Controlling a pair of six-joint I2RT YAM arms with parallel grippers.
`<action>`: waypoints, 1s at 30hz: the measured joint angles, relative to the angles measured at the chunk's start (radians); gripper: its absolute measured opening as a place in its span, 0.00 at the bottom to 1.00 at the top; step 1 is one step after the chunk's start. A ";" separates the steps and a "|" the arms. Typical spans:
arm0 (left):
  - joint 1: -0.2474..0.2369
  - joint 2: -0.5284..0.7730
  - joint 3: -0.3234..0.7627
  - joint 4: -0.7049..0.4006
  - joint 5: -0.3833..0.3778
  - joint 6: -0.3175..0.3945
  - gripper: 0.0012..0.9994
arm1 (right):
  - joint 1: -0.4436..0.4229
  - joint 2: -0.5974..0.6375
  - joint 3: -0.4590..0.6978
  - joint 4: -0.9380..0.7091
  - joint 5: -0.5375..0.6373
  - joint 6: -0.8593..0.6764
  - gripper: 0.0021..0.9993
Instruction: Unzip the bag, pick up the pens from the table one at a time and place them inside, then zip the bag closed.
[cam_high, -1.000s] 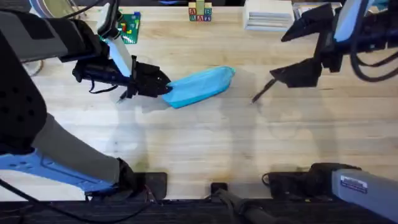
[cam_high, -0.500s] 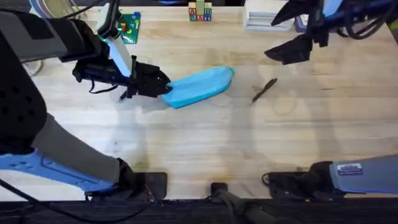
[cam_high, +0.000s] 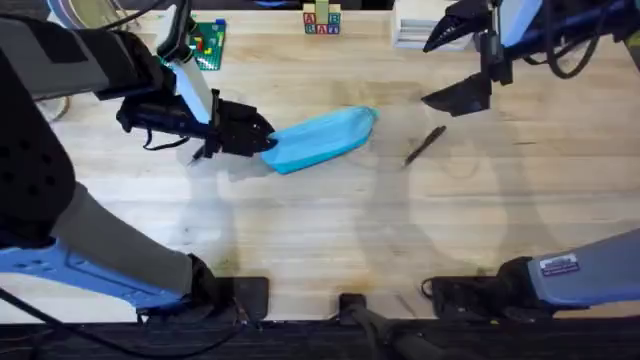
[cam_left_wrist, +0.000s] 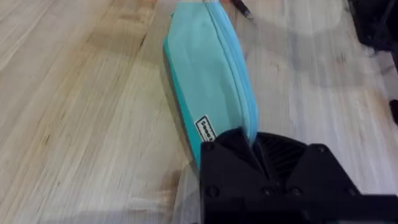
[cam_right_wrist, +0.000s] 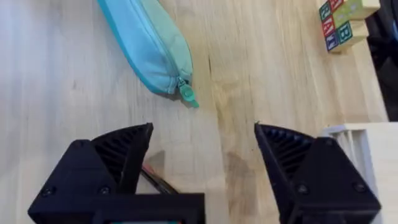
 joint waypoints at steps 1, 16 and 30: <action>0.000 0.000 0.000 0.000 0.000 0.000 0.04 | 0.000 0.000 0.000 0.000 0.000 -0.018 0.99; 0.000 0.000 0.000 0.000 0.000 0.000 0.04 | 0.000 0.000 0.000 0.000 -0.005 -0.174 1.00; 0.000 0.000 0.000 -0.002 0.000 0.000 0.04 | 0.000 0.097 0.003 -0.003 -0.076 -0.189 1.00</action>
